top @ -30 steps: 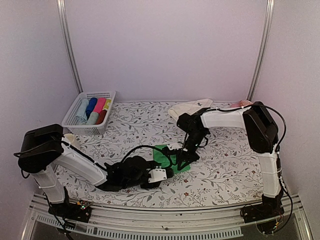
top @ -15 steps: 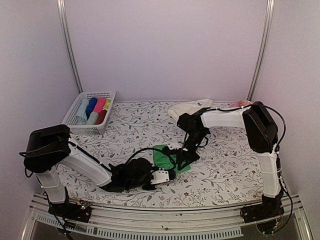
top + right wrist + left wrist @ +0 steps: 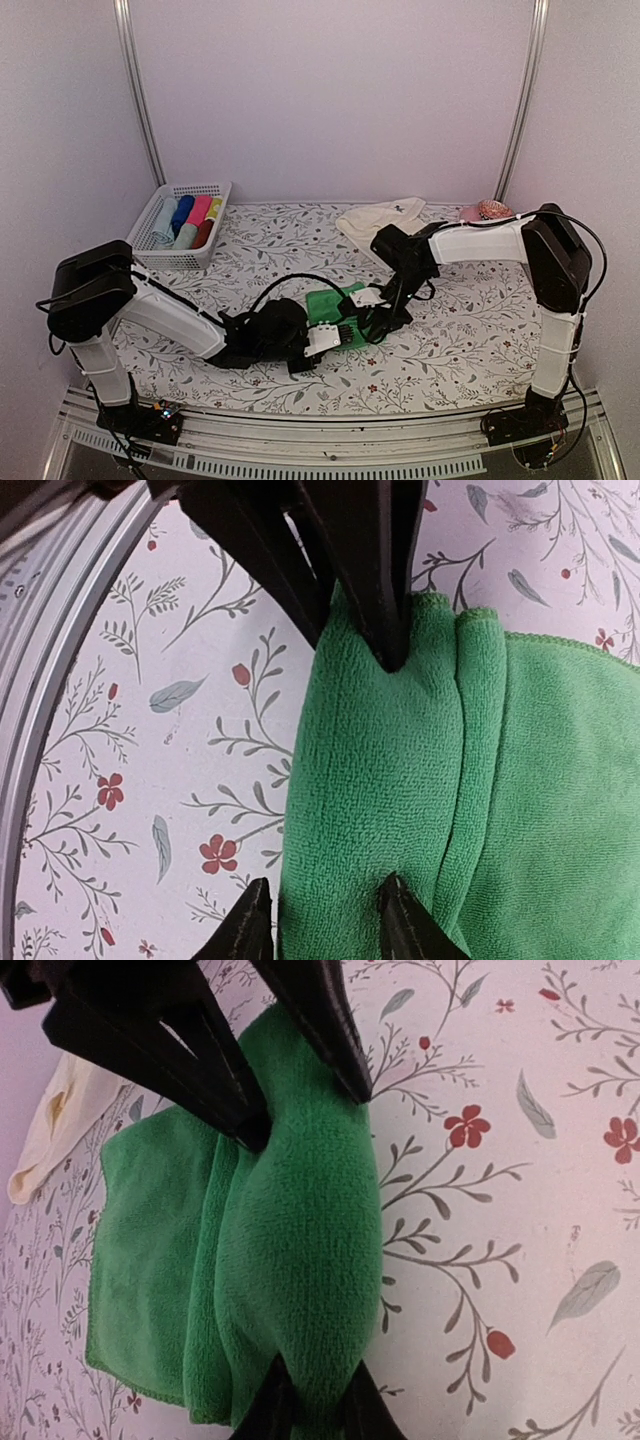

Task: Roll the towels
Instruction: Roll the towel at the center of the board.

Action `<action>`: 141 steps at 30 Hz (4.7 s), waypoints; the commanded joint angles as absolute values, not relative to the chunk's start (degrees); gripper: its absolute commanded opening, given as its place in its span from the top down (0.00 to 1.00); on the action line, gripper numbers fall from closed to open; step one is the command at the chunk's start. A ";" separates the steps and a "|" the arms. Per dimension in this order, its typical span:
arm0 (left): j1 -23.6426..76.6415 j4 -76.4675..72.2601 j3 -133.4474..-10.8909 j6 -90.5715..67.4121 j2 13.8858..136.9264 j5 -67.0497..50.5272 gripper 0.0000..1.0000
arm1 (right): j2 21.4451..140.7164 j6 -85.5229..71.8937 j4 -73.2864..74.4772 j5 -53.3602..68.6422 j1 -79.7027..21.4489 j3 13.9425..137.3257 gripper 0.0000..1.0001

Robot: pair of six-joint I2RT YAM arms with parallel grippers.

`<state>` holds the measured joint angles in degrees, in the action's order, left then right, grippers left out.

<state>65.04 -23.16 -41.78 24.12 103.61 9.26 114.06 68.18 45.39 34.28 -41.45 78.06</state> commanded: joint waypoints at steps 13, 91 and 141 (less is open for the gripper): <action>55.21 -5.26 -51.48 12.98 105.54 -11.04 0.86 | 96.07 75.52 26.64 28.98 -41.03 62.19 0.53; 66.50 -33.72 -37.59 27.80 100.67 16.81 0.31 | 118.23 68.19 41.51 23.67 -44.34 77.58 0.77; 65.01 -11.68 -49.28 17.04 109.48 8.84 0.75 | 112.39 71.89 41.66 24.34 -41.08 74.96 0.44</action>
<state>66.08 -21.52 -48.10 23.64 108.14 17.17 114.80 71.85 40.60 25.65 -42.50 78.28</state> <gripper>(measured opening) 0.247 0.518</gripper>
